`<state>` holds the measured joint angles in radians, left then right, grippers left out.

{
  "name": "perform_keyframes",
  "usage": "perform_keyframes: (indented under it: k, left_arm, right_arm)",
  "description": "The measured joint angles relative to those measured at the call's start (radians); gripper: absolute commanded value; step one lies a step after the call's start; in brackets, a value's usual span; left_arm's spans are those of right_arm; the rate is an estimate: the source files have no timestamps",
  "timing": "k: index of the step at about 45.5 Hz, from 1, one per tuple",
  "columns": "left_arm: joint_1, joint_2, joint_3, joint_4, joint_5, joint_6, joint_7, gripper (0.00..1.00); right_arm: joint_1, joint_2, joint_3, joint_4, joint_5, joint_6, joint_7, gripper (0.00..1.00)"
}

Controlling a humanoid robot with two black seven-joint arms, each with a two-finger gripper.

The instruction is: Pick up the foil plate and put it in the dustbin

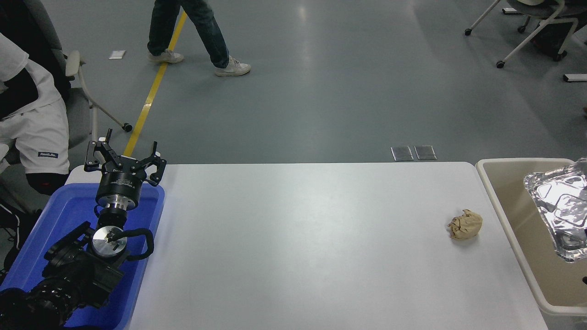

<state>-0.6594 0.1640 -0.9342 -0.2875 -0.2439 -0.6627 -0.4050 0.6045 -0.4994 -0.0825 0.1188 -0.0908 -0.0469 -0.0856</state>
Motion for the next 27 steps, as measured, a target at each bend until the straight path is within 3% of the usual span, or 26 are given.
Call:
perform_keyframes:
  k: [6,11,20,27]
  left_arm:
    - [0.000,0.000,0.000,0.000,0.000,0.000,0.000,0.99]
    - [0.000,0.000,0.000,0.000,0.000,0.000,0.000,0.99]
    - [0.000,0.000,0.000,0.000,0.000,0.000,0.000,0.99]
    - [0.000,0.000,0.000,0.000,0.000,0.000,0.000,0.99]
  right_arm:
    - [-0.001,0.000,-0.003,0.000,0.000,-0.010,0.000,0.19]
    - [-0.002,0.001,-0.006,-0.001,0.000,-0.029,0.000,0.45]
    - [-0.003,0.001,-0.008,-0.001,-0.001,-0.068,0.000,0.61]
    - [-0.003,0.001,-0.009,-0.001,-0.002,-0.089,0.001,0.89]
